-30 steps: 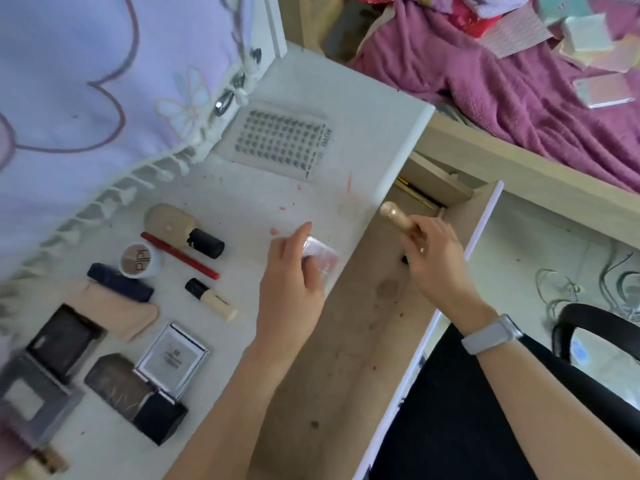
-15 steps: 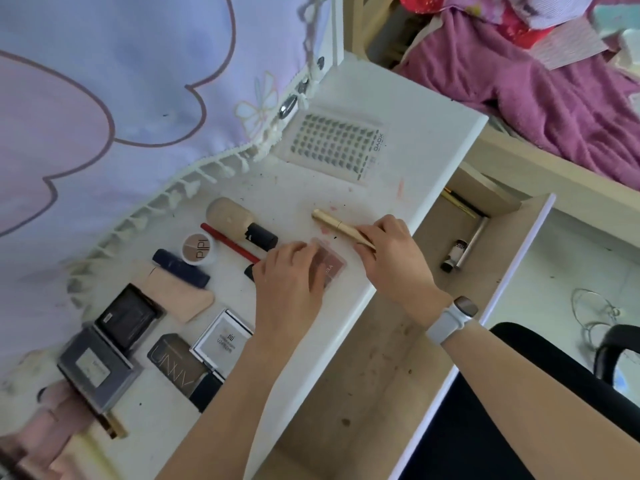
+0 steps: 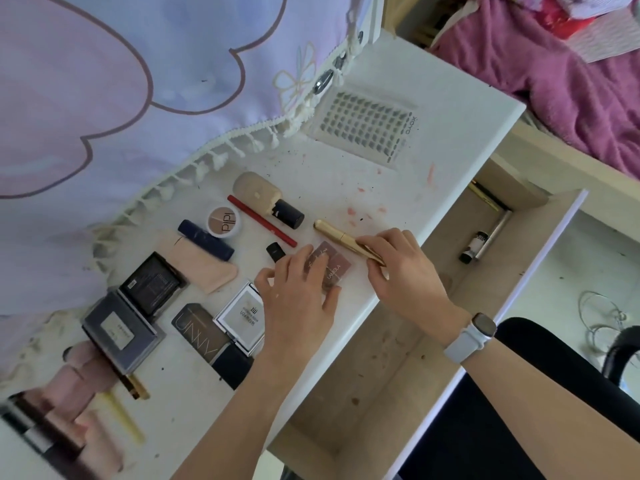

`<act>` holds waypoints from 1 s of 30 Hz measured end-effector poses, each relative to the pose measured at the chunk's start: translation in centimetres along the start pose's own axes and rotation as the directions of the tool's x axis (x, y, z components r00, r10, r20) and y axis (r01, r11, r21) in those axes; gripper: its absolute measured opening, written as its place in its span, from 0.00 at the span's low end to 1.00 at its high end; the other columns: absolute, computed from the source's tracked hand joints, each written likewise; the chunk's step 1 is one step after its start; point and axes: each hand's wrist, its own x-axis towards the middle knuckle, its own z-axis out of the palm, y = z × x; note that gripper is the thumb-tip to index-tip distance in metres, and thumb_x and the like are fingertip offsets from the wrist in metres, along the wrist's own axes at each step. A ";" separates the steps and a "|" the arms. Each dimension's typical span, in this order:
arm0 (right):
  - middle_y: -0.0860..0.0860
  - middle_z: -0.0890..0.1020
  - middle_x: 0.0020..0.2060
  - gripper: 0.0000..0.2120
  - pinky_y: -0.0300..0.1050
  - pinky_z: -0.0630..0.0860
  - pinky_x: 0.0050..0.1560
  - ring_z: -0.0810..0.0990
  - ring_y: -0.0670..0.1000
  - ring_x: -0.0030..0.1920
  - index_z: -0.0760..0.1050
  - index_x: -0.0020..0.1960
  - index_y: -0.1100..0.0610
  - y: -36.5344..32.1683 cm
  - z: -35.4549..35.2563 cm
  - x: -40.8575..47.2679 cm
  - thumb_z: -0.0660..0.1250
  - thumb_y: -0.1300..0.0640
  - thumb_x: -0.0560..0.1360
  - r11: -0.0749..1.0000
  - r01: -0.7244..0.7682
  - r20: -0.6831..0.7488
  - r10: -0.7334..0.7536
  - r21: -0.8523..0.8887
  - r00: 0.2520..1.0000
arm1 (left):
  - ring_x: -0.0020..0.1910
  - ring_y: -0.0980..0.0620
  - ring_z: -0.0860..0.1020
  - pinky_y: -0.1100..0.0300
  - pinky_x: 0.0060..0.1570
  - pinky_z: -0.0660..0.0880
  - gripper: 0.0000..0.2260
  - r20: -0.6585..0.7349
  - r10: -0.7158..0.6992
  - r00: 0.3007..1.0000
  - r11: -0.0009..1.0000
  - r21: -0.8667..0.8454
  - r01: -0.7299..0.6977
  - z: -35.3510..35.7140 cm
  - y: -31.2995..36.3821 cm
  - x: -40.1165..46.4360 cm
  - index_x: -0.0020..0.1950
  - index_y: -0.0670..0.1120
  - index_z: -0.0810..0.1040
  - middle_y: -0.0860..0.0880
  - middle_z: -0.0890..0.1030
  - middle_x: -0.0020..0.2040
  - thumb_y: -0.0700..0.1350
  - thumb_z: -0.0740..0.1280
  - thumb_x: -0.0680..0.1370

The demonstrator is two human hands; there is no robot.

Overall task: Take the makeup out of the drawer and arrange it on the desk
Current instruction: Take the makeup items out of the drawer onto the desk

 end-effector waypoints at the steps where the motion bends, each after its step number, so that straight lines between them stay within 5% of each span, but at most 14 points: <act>1: 0.57 0.78 0.44 0.14 0.41 0.69 0.37 0.76 0.57 0.44 0.78 0.56 0.60 -0.1 0.0 -0.2 0.66 0.68 0.71 1.000 0.004 0.007 -0.004 0.000 1.000 | 0.57 0.41 0.76 0.43 0.54 0.69 0.20 -0.003 -0.002 1.000 1.000 0.007 0.002 0.0 -0.2 -0.3 0.57 0.45 0.78 0.43 0.78 0.59 0.49 0.74 0.68; 14: 0.58 0.77 0.42 0.14 0.44 0.70 0.36 0.75 0.58 0.43 0.78 0.57 0.58 -2.5 1.6 0.5 0.65 0.66 0.73 0.997 0.073 0.060 -0.075 0.035 0.995 | 0.58 0.40 0.75 0.41 0.58 0.66 0.20 -0.040 -0.096 0.995 0.995 -0.001 0.096 -0.2 -1.6 -2.1 0.59 0.44 0.78 0.41 0.78 0.59 0.49 0.74 0.69; 23: 0.56 0.77 0.52 0.19 0.41 0.68 0.48 0.72 0.54 0.52 0.70 0.67 0.57 -2.8 2.6 1.4 0.63 0.57 0.77 0.996 0.077 0.093 -0.081 0.056 0.992 | 0.63 0.41 0.71 0.44 0.63 0.59 0.21 -0.001 -0.143 0.990 0.988 -0.059 0.142 -0.3 -1.6 -2.3 0.63 0.46 0.76 0.43 0.75 0.64 0.51 0.71 0.72; 30: 0.54 0.79 0.51 0.14 0.42 0.73 0.48 0.76 0.50 0.51 0.74 0.61 0.61 0.6 -0.5 -1.6 0.61 0.65 0.76 0.978 -0.040 -0.068 0.055 0.204 0.996 | 0.57 0.39 0.75 0.43 0.58 0.67 0.14 -0.186 -0.043 0.982 0.975 -0.220 0.001 -0.9 1.9 -1.9 0.53 0.43 0.79 0.41 0.78 0.56 0.40 0.74 0.69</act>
